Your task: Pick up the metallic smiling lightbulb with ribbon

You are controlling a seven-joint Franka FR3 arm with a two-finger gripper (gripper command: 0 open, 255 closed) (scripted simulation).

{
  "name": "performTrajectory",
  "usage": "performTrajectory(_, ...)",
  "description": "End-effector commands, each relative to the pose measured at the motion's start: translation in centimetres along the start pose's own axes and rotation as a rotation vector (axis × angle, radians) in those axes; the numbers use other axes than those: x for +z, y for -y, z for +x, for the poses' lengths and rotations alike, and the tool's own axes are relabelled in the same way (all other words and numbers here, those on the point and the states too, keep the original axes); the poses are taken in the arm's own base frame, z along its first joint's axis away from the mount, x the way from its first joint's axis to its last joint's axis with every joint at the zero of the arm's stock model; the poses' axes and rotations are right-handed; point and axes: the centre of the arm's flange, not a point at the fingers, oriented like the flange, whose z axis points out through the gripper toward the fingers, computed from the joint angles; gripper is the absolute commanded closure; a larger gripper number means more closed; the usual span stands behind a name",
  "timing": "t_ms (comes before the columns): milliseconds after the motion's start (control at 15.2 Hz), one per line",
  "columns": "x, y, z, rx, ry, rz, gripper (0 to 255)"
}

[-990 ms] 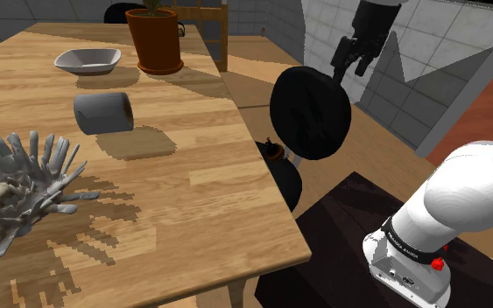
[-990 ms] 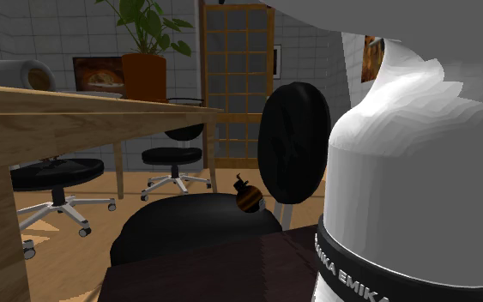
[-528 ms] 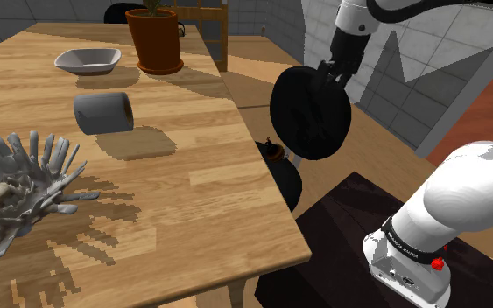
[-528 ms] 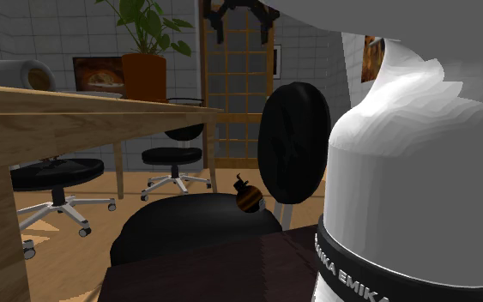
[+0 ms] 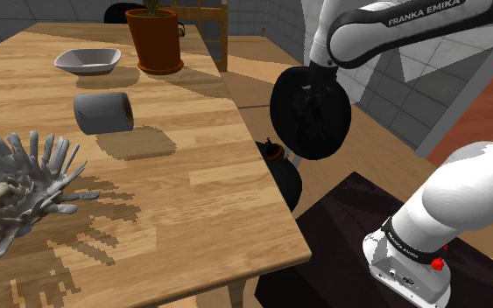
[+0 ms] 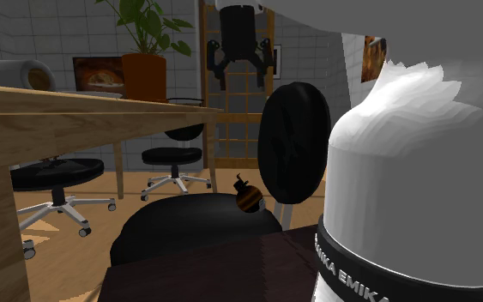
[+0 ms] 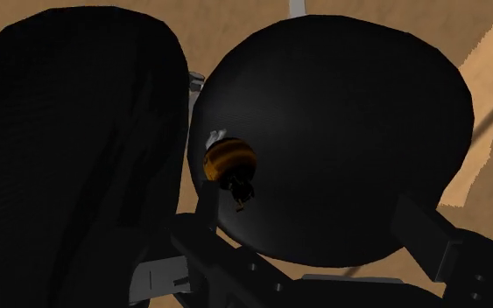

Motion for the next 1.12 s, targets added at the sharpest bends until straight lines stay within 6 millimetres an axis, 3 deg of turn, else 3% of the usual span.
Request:
performTrajectory(0, 2.5, 0.1, 1.1, -0.009, -0.007, -0.010, 0)
performTrajectory(1056, 20.9, -0.3, 11.0, -0.076, -0.043, -0.089, 0)
